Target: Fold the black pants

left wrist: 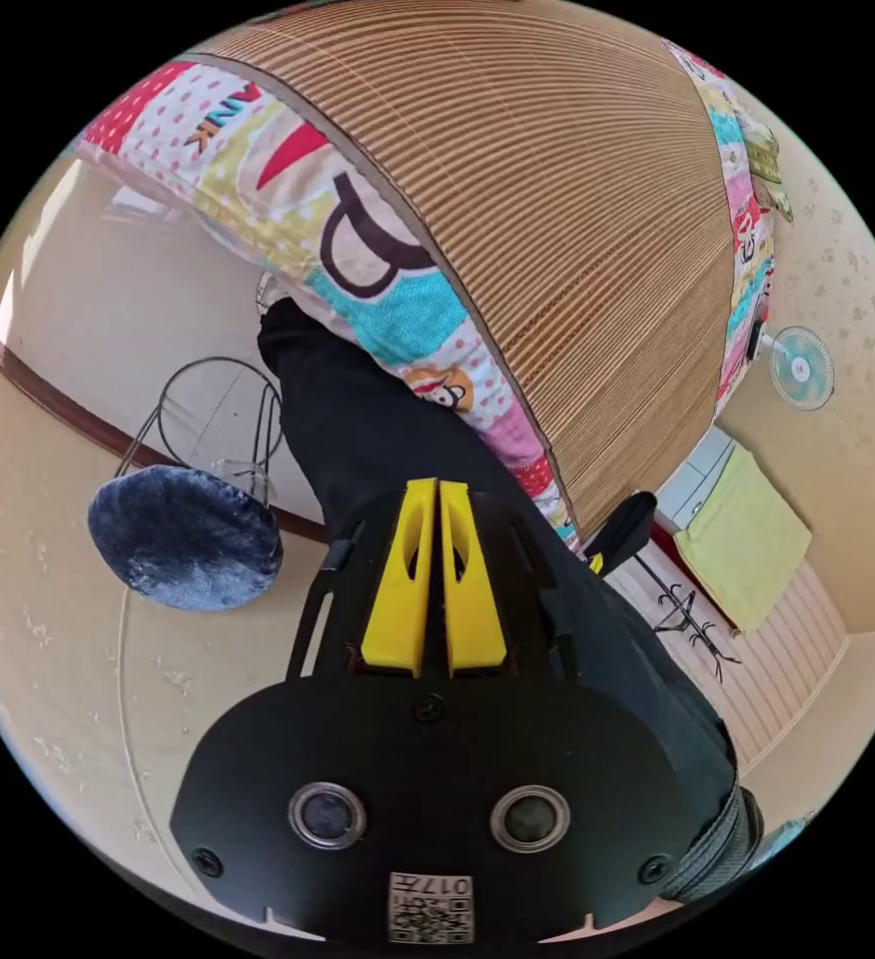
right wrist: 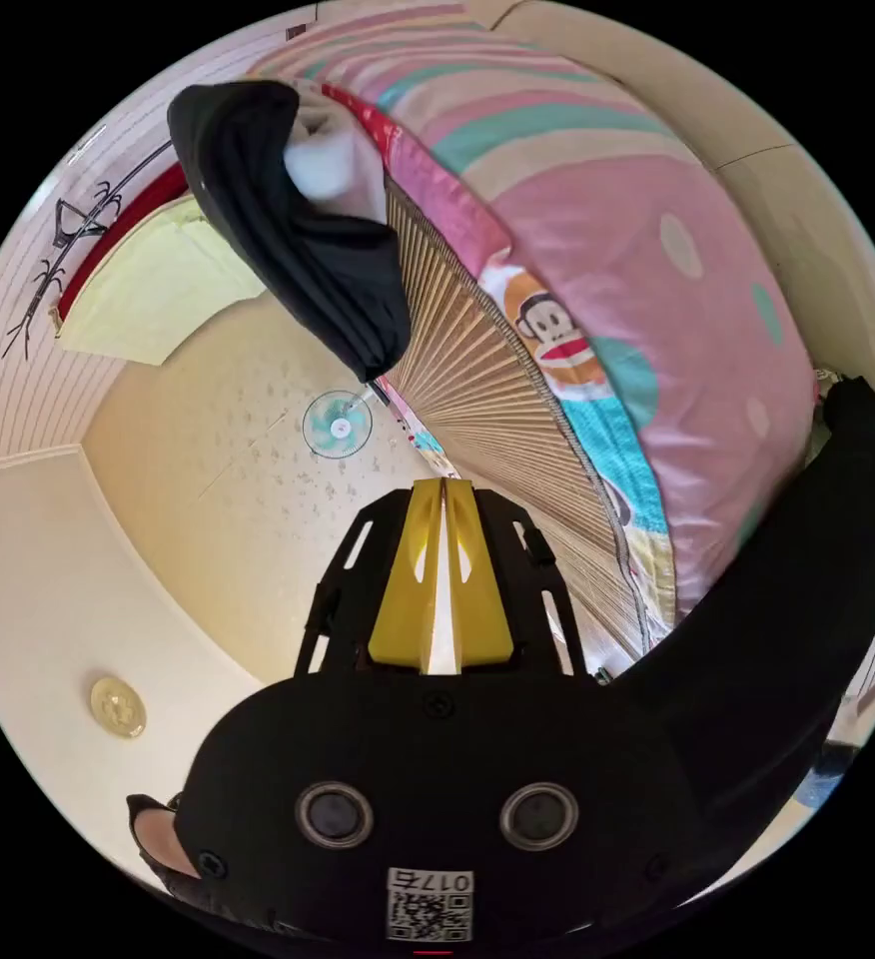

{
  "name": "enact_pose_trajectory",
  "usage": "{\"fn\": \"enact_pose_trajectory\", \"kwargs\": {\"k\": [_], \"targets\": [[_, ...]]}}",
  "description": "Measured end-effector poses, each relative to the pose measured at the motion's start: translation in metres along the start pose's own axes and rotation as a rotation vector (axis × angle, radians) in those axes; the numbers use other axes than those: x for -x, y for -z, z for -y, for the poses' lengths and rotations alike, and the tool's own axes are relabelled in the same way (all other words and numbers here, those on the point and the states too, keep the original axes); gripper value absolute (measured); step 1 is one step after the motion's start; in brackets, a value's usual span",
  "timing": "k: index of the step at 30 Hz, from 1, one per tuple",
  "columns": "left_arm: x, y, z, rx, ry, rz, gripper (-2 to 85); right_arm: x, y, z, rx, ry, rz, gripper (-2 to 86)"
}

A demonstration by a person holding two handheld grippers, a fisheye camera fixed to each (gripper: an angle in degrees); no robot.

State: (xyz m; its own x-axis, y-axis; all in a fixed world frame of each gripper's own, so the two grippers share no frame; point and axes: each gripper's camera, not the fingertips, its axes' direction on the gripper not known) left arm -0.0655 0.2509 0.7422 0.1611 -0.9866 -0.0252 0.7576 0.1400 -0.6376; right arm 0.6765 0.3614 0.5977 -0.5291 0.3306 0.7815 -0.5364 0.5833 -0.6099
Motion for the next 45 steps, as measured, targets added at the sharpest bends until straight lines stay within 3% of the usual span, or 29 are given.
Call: {"fn": "enact_pose_trajectory", "kwargs": {"k": [5,10,13,18,21,24,27,30,35,38,41,45], "targets": [[-0.027,0.040,-0.010,-0.080,-0.046,0.032,-1.0,0.028,-0.038,-0.015,0.130,0.097,-0.011,0.4],[-0.073,0.089,-0.010,-0.165,-0.152,0.199,-0.9,0.027,-0.042,-0.044,0.170,0.112,-0.025,0.3],[-0.101,0.138,-0.003,-0.260,-0.201,0.263,-0.5,0.010,-0.023,-0.068,0.049,0.071,0.070,0.3],[-0.151,0.227,0.011,-0.427,-0.239,0.397,3.9,-0.034,0.005,-0.125,-0.294,0.004,0.409,0.3],[-0.186,0.283,0.019,-0.521,-0.297,0.373,10.0,-0.042,-0.004,-0.143,-0.262,-0.004,0.387,0.3],[-0.219,0.326,0.024,-0.597,-0.293,0.494,11.5,-0.042,-0.018,-0.158,-0.206,0.029,0.361,0.3],[-0.227,0.342,0.050,-0.521,-0.207,0.636,13.9,-0.044,-0.029,-0.175,-0.211,0.039,0.385,0.3],[-0.218,0.339,0.071,-0.413,-0.196,0.667,16.0,-0.044,-0.036,-0.194,-0.243,0.059,0.396,0.3],[-0.206,0.340,0.066,-0.447,-0.229,0.729,13.7,-0.041,-0.046,-0.219,-0.227,0.098,0.334,0.3],[-0.188,0.361,0.054,-0.486,-0.246,0.620,12.6,-0.045,-0.049,-0.230,-0.228,0.100,0.304,0.3],[-0.146,0.395,0.036,-0.530,-0.268,0.354,9.9,-0.048,-0.049,-0.236,-0.226,0.112,0.323,0.4],[-0.052,0.429,0.031,-0.464,-0.258,-0.225,7.1,-0.048,-0.051,-0.236,-0.221,0.136,0.348,0.4]]}}
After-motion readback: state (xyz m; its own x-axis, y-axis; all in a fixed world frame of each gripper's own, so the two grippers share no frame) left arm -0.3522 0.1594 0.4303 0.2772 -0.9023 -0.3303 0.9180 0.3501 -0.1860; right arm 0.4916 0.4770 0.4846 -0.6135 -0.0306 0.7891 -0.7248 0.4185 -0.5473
